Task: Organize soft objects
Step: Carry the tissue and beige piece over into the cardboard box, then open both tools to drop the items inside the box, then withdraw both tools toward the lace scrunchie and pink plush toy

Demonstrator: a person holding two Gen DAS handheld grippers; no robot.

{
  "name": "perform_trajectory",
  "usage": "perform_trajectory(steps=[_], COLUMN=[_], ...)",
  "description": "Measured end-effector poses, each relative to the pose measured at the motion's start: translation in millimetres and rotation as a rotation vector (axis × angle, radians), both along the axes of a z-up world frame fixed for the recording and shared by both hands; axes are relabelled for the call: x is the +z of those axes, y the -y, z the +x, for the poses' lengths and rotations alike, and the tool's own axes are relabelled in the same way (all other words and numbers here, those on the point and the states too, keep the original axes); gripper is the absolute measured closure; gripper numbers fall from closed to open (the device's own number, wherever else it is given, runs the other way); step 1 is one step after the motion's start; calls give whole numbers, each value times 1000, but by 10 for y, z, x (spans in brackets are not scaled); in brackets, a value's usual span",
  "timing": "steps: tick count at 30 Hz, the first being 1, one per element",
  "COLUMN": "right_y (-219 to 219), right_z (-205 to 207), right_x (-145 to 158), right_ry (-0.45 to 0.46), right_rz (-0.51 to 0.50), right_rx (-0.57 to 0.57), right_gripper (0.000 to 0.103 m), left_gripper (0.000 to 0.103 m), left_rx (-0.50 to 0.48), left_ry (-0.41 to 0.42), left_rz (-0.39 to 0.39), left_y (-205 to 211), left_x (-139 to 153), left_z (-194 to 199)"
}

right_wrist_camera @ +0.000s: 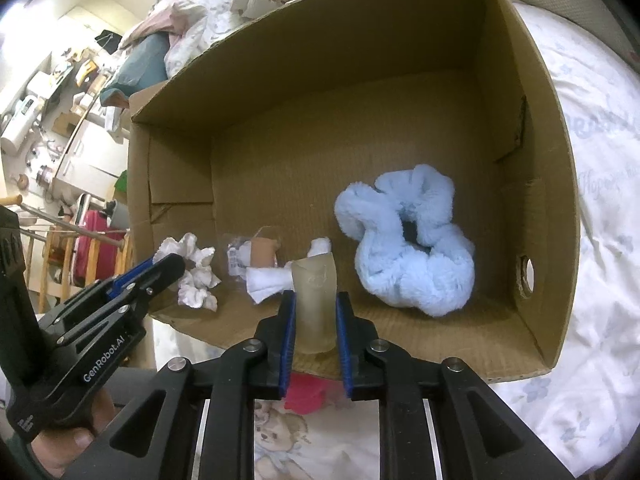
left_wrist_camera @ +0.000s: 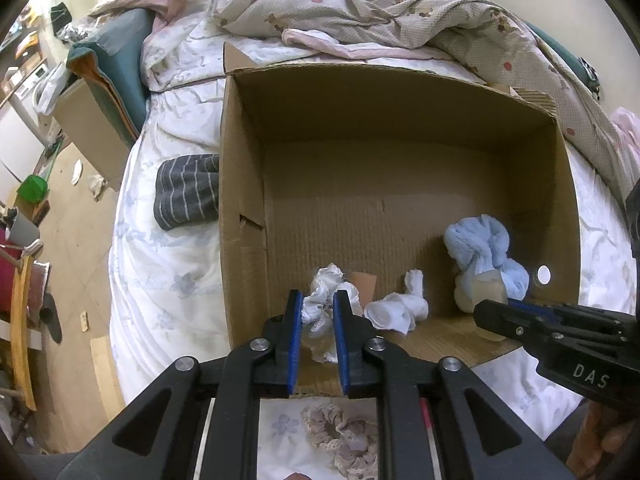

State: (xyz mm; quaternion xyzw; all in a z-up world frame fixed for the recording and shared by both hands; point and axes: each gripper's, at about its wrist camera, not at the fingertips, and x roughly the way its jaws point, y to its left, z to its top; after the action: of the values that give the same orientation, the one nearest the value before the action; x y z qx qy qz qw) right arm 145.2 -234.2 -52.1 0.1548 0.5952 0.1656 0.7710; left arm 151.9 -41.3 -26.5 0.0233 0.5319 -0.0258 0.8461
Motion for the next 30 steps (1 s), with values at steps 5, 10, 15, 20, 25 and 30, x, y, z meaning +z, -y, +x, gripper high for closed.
perform_trajectory(steps=[5,10,15,20,25,30], right_y=[-8,-34,-20,42,104,104], right_z=[2,-8,-9,-47,-80,-142], right_x=[45,114,197,340,382,442], right_ry=[17,49,79,138,140,170], right_rz=[7,-2,8,23,38,-37], right_rx=[-2,8,6,-26,-44,-60], right_gripper=[80,77,61,22,22,22], left_gripper=[85,83,38,22,18,17], left_rx=[4,2,6,20,45,51], left_ry=[4,10,20,40,60,75], left_rz=[8,13,24,35,37,44], left_y=[11,33,57,45,-5,-71], left_x=[28,76,136,216,289,346], left_z=[-13,-33,-50,-90,-147,-250])
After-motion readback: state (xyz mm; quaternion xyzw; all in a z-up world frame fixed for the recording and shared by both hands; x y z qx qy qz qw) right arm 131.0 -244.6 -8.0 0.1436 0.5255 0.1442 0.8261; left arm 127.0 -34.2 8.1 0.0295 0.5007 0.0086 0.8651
